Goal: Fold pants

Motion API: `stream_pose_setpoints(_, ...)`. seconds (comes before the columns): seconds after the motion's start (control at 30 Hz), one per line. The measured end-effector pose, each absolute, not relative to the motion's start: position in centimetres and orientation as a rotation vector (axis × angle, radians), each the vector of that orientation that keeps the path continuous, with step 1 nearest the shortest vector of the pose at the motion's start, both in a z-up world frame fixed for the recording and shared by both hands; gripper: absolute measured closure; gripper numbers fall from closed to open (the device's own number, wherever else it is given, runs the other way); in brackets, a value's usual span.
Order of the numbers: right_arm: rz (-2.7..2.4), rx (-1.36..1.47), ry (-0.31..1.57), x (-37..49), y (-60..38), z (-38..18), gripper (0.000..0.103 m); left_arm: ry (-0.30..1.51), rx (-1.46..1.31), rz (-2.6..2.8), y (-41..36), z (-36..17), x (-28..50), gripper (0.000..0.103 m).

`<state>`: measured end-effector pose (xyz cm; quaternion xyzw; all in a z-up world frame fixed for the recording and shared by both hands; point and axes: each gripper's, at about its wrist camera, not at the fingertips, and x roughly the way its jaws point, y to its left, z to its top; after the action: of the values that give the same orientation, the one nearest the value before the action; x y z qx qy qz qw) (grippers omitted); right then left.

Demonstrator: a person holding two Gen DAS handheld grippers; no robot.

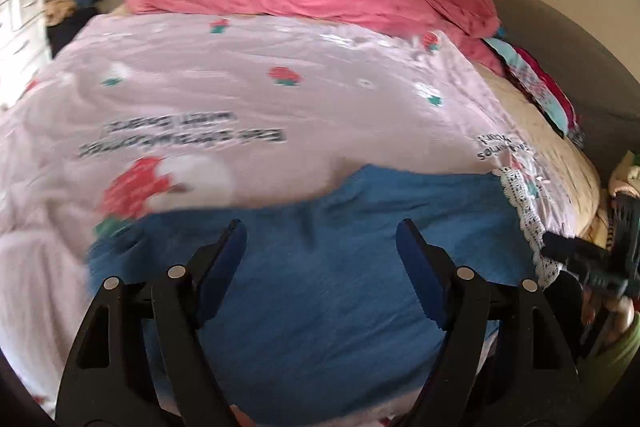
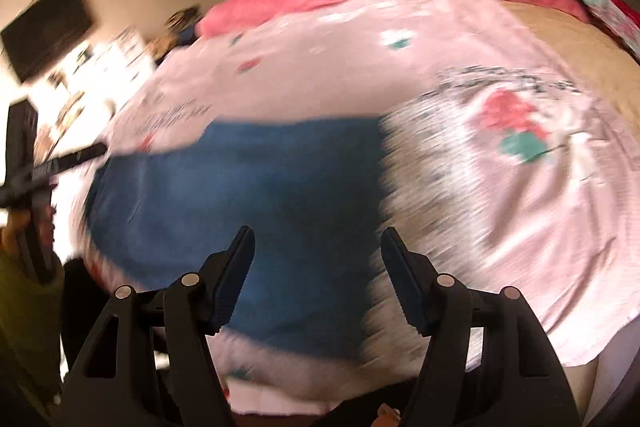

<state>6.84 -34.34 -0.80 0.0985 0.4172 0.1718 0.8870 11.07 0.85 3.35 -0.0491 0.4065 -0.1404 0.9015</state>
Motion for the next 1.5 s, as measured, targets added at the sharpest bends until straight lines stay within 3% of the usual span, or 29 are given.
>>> stream_pose_setpoints(0.17, 0.29, 0.34, 0.862, 12.6, -38.4, -0.4, 0.039, 0.902, -0.118, -0.382, -2.1, 1.8, 15.9, 0.033)
stream_pose_setpoints(0.3, 0.285, 0.325, 0.912, 16.9, -38.5, -1.6, 0.053, 0.963, -0.088, -0.392, -3.6, -0.2, 19.4, 0.034)
stream_pose_setpoints(0.37, 0.259, 0.306, 0.927, 18.2, -38.5, -2.1, 0.053, 0.977, -0.076, -0.404, -3.8, -1.2, 20.5, 0.034)
stream_pose_setpoints(0.53, 0.223, 0.276, 0.968, 20.6, -38.9, -4.0, 0.054, 1.023, -0.118, -0.434, -3.1, -3.7, 21.4, 0.045)
stream_pose_setpoints(0.63, 0.242, 0.24, 0.984, 20.5, -38.3, -4.9, 0.067, 1.049, -0.139, -0.452, -2.8, -4.9, 21.6, 0.052)
stream_pose_setpoints(0.73, 0.258, 0.213, 0.963, 19.7, -37.8, -4.7, 0.071, 1.045, -0.126, -0.482, -3.2, -4.8, 21.5, 0.061)
stream_pose_setpoints(0.97, 0.287, 0.185, 0.908, 18.4, -37.5, -4.1, 0.08, 1.046, -0.123, -0.534, -3.9, -4.8, 21.1, 0.061)
stream_pose_setpoints(1.07, 0.294, 0.144, 0.896, 18.1, -36.9, -3.9, 0.079, 1.047, -0.126, -0.541, -4.0, -5.2, 21.4, 0.06)
stream_pose_setpoints(1.13, 0.284, 0.154, 0.914, 18.6, -37.1, -4.3, 0.074, 1.04, -0.126, -0.556, -4.3, -5.3, 21.4, 0.054)
stream_pose_setpoints(1.27, 0.291, 0.217, 0.981, 19.7, -37.9, -5.5, 0.074, 1.032, -0.116, -0.556, -4.8, -5.4, 21.4, 0.055)
stream_pose_setpoints(1.33, 0.297, 0.191, 0.974, 19.4, -37.4, -5.3, 0.078, 1.035, -0.114, -0.546, -5.0, -5.5, 21.5, 0.08)
stream_pose_setpoints(1.37, 0.303, 0.188, 0.973, 19.3, -37.3, -5.3, 0.081, 1.037, -0.117, -0.544, -5.0, -5.5, 21.6, 0.083)
stream_pose_setpoints(1.4, 0.297, 0.186, 0.968, 19.0, -37.2, -5.1, 0.084, 1.038, -0.118, -0.542, -5.0, -5.5, 21.6, 0.094)
stream_pose_setpoints(1.5, 0.279, 0.165, 0.912, 17.8, -36.9, -3.8, 0.089, 0.984, -0.114, -0.543, -4.9, -4.3, 21.2, 0.096)
